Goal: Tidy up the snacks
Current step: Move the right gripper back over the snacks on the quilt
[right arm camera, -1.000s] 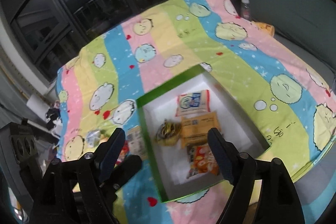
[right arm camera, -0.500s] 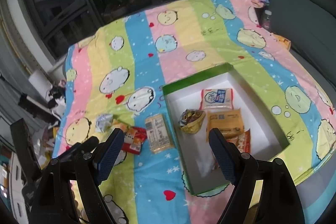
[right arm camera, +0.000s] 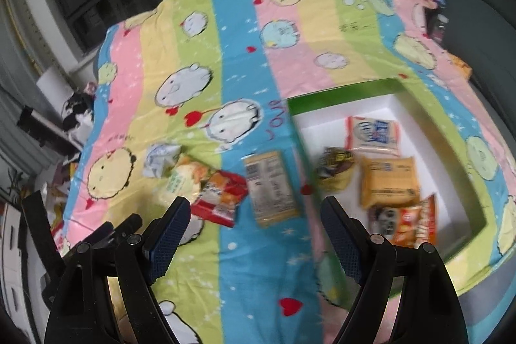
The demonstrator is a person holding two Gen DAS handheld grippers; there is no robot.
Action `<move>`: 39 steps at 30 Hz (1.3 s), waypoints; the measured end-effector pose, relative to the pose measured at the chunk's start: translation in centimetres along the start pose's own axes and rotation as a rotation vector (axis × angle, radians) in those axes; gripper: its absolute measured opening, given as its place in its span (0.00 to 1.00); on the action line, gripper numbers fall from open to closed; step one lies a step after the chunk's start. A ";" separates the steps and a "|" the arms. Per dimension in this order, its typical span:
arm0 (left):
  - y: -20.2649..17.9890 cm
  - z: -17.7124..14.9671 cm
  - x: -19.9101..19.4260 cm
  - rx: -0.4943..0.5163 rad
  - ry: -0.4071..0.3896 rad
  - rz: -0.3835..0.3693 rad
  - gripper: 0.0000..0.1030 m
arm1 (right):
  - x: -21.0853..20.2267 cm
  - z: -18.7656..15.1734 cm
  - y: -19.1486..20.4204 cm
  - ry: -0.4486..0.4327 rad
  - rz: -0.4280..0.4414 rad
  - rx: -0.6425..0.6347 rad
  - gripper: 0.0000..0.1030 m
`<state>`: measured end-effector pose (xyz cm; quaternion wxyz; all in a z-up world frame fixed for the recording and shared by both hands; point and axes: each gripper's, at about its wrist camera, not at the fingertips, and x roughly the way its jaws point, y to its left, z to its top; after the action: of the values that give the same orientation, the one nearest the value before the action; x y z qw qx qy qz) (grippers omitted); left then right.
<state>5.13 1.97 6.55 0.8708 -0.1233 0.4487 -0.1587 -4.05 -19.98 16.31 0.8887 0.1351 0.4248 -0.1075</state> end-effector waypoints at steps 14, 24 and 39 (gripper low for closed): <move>3.0 0.4 0.2 -0.090 -0.024 0.087 0.89 | 2.8 -0.3 3.2 0.047 -0.004 -0.091 0.80; 3.0 0.5 0.7 -0.101 -0.016 0.085 0.89 | 4.3 -0.3 2.9 0.064 -0.005 -0.084 0.80; 2.3 0.5 1.2 -0.086 -0.001 0.061 0.89 | 8.0 3.9 3.0 0.099 0.053 -0.068 0.81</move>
<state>6.58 3.65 5.07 0.8692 -0.1471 0.4584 -0.1127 4.66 -19.07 12.82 0.8732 0.1213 0.4678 -0.0629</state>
